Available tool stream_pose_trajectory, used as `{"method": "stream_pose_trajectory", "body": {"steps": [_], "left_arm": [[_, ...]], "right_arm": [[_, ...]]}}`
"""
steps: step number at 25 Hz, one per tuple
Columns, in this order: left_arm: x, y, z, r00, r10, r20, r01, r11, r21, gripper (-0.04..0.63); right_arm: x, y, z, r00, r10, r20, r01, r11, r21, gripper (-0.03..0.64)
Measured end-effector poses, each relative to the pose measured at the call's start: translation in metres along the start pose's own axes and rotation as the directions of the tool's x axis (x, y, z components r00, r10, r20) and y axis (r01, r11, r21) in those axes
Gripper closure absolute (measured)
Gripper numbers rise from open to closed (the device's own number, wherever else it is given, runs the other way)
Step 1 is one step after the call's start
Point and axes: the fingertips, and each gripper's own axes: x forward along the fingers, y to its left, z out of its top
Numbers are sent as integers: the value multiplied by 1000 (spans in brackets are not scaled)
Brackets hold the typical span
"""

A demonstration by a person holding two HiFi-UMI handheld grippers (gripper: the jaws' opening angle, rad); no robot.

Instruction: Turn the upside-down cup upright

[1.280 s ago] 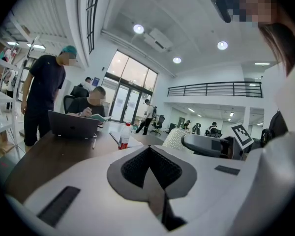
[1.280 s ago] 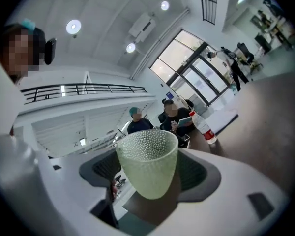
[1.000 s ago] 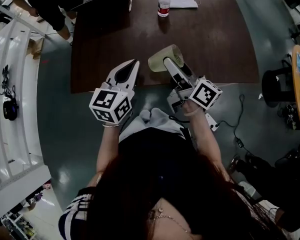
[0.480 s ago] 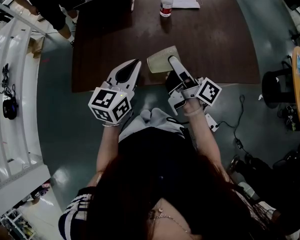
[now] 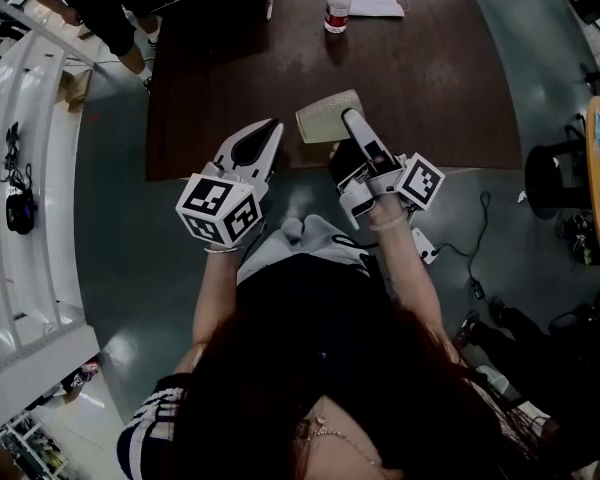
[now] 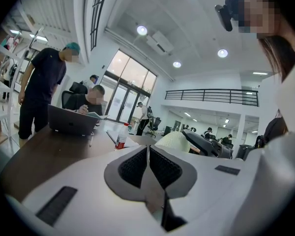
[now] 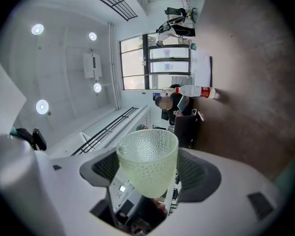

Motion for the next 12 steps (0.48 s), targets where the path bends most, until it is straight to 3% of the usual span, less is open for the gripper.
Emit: {"method": "stream_pose_trajectory", "body": {"steps": [4, 12], "left_arm": [[0, 0, -2, 1000, -16, -9, 16, 1000, -6, 586], [0, -6, -8, 996, -76, -49, 75, 997, -13, 498]], "right_arm": [[0, 0, 0, 1000, 13, -3, -13, 1000, 20, 249], [-2, -1, 1, 1000, 5, 13, -6, 1000, 29, 249]]}}
